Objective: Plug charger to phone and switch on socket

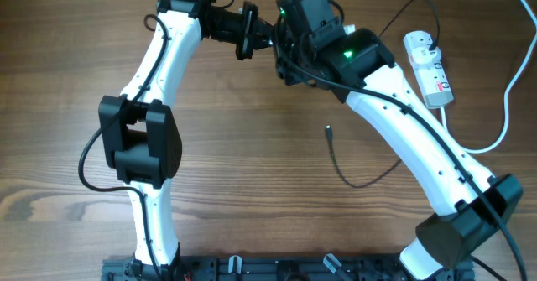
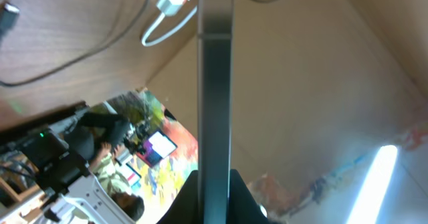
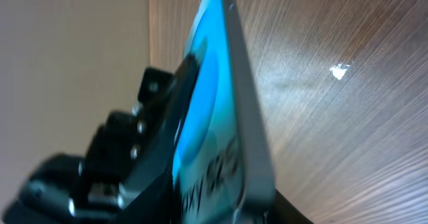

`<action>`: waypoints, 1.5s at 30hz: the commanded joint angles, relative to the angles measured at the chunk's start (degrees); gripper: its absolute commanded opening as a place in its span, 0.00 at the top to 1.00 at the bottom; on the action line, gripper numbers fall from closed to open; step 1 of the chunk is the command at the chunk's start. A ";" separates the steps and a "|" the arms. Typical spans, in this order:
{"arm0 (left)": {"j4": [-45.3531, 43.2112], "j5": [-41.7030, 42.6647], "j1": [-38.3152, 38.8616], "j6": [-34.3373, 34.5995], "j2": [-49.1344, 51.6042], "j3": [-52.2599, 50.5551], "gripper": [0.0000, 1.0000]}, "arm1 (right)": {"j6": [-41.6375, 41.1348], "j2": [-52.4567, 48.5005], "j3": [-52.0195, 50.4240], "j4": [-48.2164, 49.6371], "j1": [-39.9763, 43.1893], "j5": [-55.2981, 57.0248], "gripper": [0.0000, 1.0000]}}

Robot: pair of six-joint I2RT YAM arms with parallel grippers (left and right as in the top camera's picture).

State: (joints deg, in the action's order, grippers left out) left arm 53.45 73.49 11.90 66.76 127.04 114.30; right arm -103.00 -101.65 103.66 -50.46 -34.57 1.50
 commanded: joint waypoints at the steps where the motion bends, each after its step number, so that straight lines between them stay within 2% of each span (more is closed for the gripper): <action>1: -0.57 -9.90 -0.20 -0.83 -2.08 0.13 0.96 | 12.87 4.37 0.92 0.07 -0.28 -1.16 0.48; 3: -0.55 -17.31 -0.20 -3.85 -2.08 0.13 0.96 | 20.02 6.38 0.92 -0.15 -0.28 0.50 0.38; 5: -0.13 -30.01 -0.17 -14.56 -2.08 0.13 0.96 | 35.17 8.98 0.92 -2.93 -0.26 3.67 0.35; 6: 0.57 -31.85 -0.11 -18.01 -2.08 0.13 0.96 | 41.92 9.40 0.92 -4.50 -0.26 4.09 0.34; 7: 0.63 -31.52 -0.11 -22.18 -2.08 0.13 0.96 | 54.45 9.46 0.92 -6.95 -0.22 4.02 0.31; 8: 0.59 -30.67 -0.11 -29.33 -2.27 0.13 0.96 | 62.93 9.05 0.90 -12.59 -0.13 4.68 0.21; 9: 0.52 -30.45 -0.13 -32.83 -2.47 0.13 0.96 | 65.59 8.17 0.83 -18.71 -0.04 6.40 0.04; 10: -0.50 -28.02 -0.35 -37.92 -2.73 0.13 0.96 | 65.68 7.28 -0.20 -22.97 -0.04 9.20 0.01; 11: -3.45 -18.34 -1.14 -44.22 -2.89 0.13 0.96 | 66.20 6.49 -3.39 -24.65 -0.07 10.54 0.01; 12: -6.54 -8.48 -1.95 -47.34 -2.89 0.13 0.96 | 67.06 5.90 -6.49 -23.98 -0.07 10.56 0.00; 13: -8.90 -3.87 -2.69 -47.50 -2.89 0.13 0.96 | 67.08 5.33 -9.97 -22.82 -0.04 10.56 0.00; 15: -9.51 -3.02 -3.69 -47.50 -2.89 0.13 0.96 | 67.98 4.57 -16.00 -18.97 -0.04 10.64 0.00; 17: -8.68 -3.02 -4.85 -47.47 -2.86 0.13 0.96 | 73.37 4.11 -23.96 -13.46 0.85 9.01 0.01; 19: -8.63 -3.02 -5.70 -47.50 -2.86 0.13 0.96 | 82.09 4.09 -29.18 -8.26 4.00 1.90 0.07; 21: -8.68 -3.02 -5.79 -47.50 -2.86 0.13 0.96 | 84.80 4.07 -32.89 -3.28 7.63 -1.68 0.08; 24: -8.72 -3.06 -5.60 -47.50 -2.86 0.13 0.96 | 84.41 3.91 -36.02 1.77 8.66 -1.49 0.46; 26: -8.70 -3.06 -5.64 -47.47 -2.86 0.13 0.96 | 81.83 2.71 -37.46 2.62 8.66 2.29 0.45; 31: -8.70 -3.06 -5.64 -47.47 -2.86 0.13 0.96 | 83.27 -3.72 -38.49 4.20 7.85 2.32 0.46; 33: -8.70 -3.06 -5.64 -47.47 -2.86 0.13 0.96 | 83.25 -5.44 -38.49 4.13 7.76 2.27 0.54; 35: -8.68 -3.06 -5.64 -47.47 -2.86 0.13 0.96 | 83.30 -6.29 -38.49 4.13 7.76 2.27 0.54; 37: -8.70 -3.06 -5.64 -47.47 -2.86 0.13 0.96 | 83.67 -6.82 -38.53 4.11 7.76 2.32 0.62; 39: -8.68 -3.06 -5.66 -47.47 -2.86 0.13 0.96 | 85.00 -7.30 -38.56 4.26 7.76 2.29 0.62; 41: -8.68 -3.06 -5.64 -47.47 -2.86 0.13 0.96 | 84.83 -8.50 -38.53 4.35 7.76 2.29 0.68; 43: -8.68 -3.06 -5.64 -47.47 -2.86 0.13 0.96 | 84.74 -9.57 -38.56 4.68 7.76 2.29 0.69; 45: -8.68 -3.06 -5.66 -47.45 -2.86 0.13 0.96 | 84.74 -9.97 -38.53 4.87 7.76 2.29 0.74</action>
State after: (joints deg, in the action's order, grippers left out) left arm 44.95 67.68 6.35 20.58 126.63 114.19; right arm -18.72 -108.71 65.67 -46.02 -26.59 2.76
